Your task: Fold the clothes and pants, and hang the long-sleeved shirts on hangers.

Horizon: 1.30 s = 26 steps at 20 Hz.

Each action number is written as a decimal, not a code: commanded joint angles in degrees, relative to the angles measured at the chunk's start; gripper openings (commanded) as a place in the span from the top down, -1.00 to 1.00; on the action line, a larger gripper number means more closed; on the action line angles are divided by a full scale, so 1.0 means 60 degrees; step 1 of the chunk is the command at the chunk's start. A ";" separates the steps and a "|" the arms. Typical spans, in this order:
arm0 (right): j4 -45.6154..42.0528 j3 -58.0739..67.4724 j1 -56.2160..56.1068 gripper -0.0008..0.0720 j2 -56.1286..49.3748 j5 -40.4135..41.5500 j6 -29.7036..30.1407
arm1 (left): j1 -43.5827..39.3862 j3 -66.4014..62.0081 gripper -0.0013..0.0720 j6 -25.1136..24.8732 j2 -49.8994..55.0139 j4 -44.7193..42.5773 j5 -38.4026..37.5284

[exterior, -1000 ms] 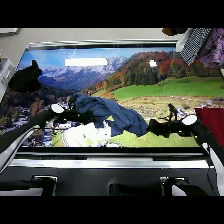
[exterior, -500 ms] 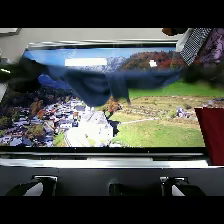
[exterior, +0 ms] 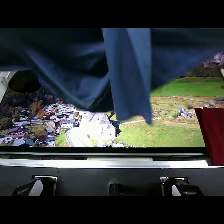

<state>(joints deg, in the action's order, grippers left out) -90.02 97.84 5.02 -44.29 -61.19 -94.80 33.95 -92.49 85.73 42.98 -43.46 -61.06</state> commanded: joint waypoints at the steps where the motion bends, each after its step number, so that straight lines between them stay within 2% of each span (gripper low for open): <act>1: 0.0171 0.0127 0.0004 0.91 0.0215 -0.0998 -0.0790 | 0.0215 -0.0047 0.93 0.0149 -0.0317 -0.0084 -0.0517; 4: 0.1366 0.0127 0.0004 0.91 -0.0965 -0.1934 -0.1038 | -0.0044 0.0484 0.93 0.0138 0.0430 -0.0080 -0.1235; 6: 0.2371 0.0124 0.0004 0.91 -0.2346 -0.2153 -0.1253 | -0.0838 0.1228 0.93 0.0084 0.1253 -0.0087 -0.1322; 7: 0.2973 0.0124 0.0004 0.91 -0.3195 -0.2127 -0.1260 | -0.1330 0.1639 0.93 -0.0219 0.1767 -0.0098 -0.1290; 9: 0.3971 0.0124 0.0004 0.91 -0.4998 -0.1978 -0.1428 | -0.2350 0.2532 0.93 -0.0652 0.3053 -0.0350 -0.0747; 13: 0.5461 0.0124 0.0000 0.91 -0.8437 -0.1282 -0.1381 | -0.3530 0.3370 0.93 -0.0648 0.5883 -0.0616 0.0809; 18: 0.6925 0.0124 0.0000 0.86 -1.0630 -0.0229 -0.0980 | -0.3887 0.3362 0.93 -0.0645 0.7726 -0.0335 0.1370; 21: 0.6841 0.0127 0.0124 0.36 -1.0564 -0.0641 -0.0182 | -0.3803 0.3337 0.93 -0.0801 0.7774 -0.0375 0.1319; 23: 0.6688 0.0127 0.0503 -0.38 -1.0163 -0.1730 0.0714 | -0.3617 0.3213 0.93 -0.0798 0.7734 -0.0372 0.1071; 24: 0.6495 0.0127 0.0725 -0.52 -0.9905 -0.2441 0.1118 | -0.3526 0.3155 0.93 -0.0794 0.7708 -0.0372 0.0936; 26: 0.5912 0.0117 0.1126 -0.53 -0.9333 -0.3821 0.1665 | -0.3348 0.3107 0.93 -0.0794 0.7635 -0.0372 0.0699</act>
<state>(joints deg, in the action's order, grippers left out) -51.53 98.59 9.04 -103.31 -73.43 -91.20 12.73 -73.34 81.14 88.75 -45.63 -55.05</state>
